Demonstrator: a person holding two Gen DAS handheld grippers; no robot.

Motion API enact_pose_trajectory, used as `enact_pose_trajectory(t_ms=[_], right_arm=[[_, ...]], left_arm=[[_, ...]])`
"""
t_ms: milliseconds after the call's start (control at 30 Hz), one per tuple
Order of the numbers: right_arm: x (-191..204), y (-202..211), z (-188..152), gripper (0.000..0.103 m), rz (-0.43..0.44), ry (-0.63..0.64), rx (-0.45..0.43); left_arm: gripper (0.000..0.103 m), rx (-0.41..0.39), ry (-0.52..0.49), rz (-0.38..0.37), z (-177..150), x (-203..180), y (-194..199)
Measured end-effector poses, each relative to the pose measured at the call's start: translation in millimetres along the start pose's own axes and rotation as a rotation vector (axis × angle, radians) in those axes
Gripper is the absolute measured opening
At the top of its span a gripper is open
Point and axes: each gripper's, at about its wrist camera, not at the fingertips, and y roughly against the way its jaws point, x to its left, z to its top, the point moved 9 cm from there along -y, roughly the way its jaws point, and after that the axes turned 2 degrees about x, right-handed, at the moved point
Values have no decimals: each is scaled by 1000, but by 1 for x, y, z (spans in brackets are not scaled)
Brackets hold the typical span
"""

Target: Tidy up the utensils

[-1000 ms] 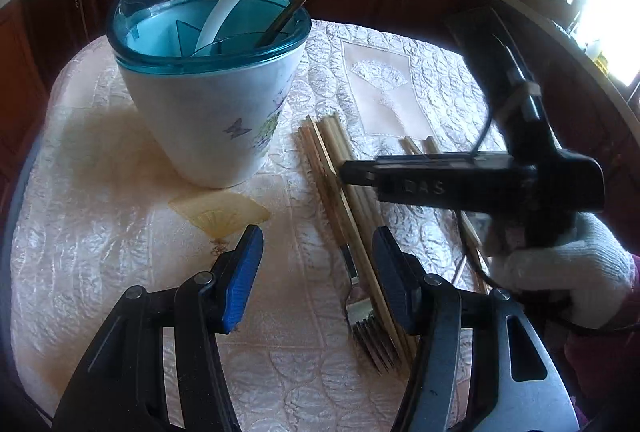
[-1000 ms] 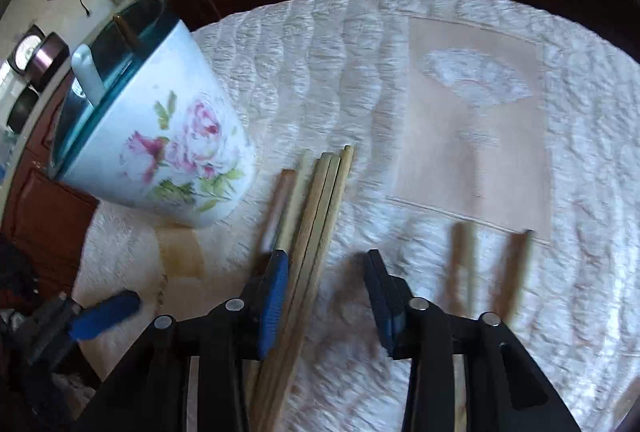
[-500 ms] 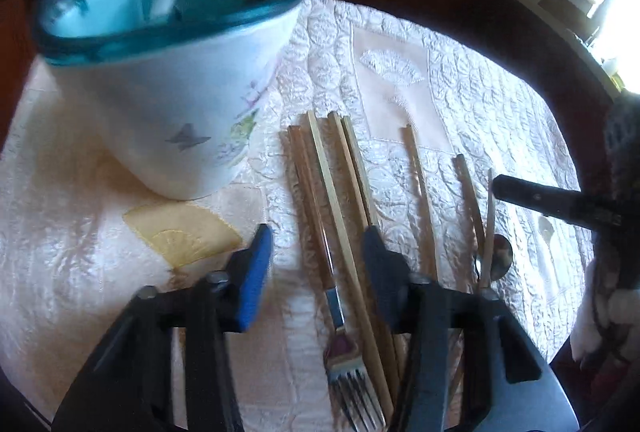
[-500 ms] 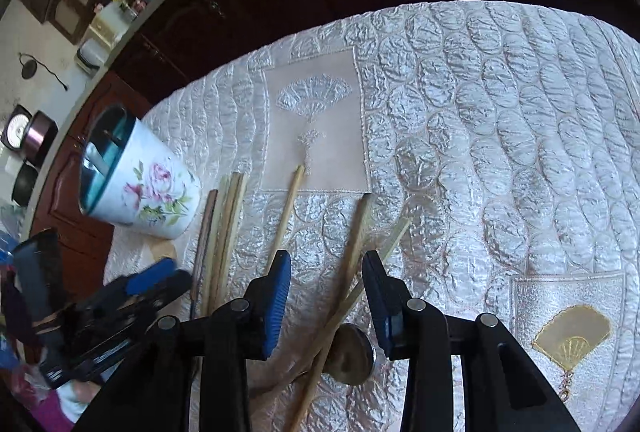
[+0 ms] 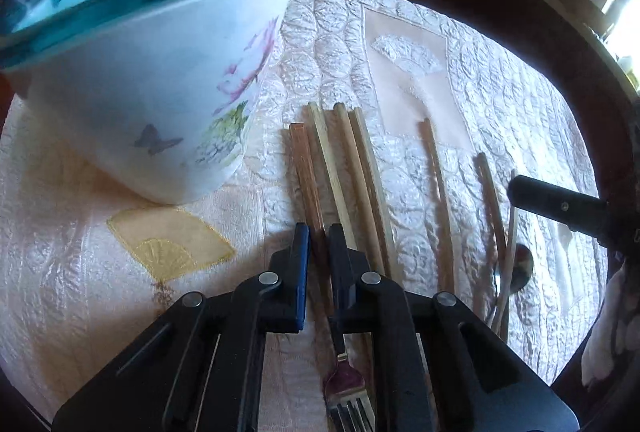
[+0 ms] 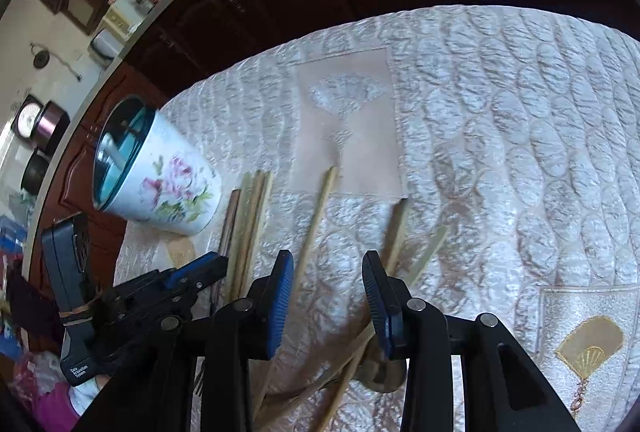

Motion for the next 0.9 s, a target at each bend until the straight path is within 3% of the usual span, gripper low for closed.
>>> enact_pose_trajectory(t_ms=[100, 500, 567, 667, 733, 900], right_arm=[[13, -10, -2, 28, 13, 19, 18], [6, -60, 23, 27, -54, 16, 79], [5, -64, 26, 27, -58, 9, 90], [3, -67, 28, 27, -52, -10, 106], [2, -67, 28, 27, -64, -5, 113], [-1, -73, 31, 27, -83, 17, 138]], left_arm=[[7, 8, 6, -9, -10, 6, 9], [7, 68, 26, -4, -61, 36, 46], [12, 55, 14, 3, -56, 38, 49], [34, 33, 4, 23, -42, 41, 49], [34, 47, -10, 23, -35, 39, 42], [34, 76, -87, 123, -20, 33, 20]])
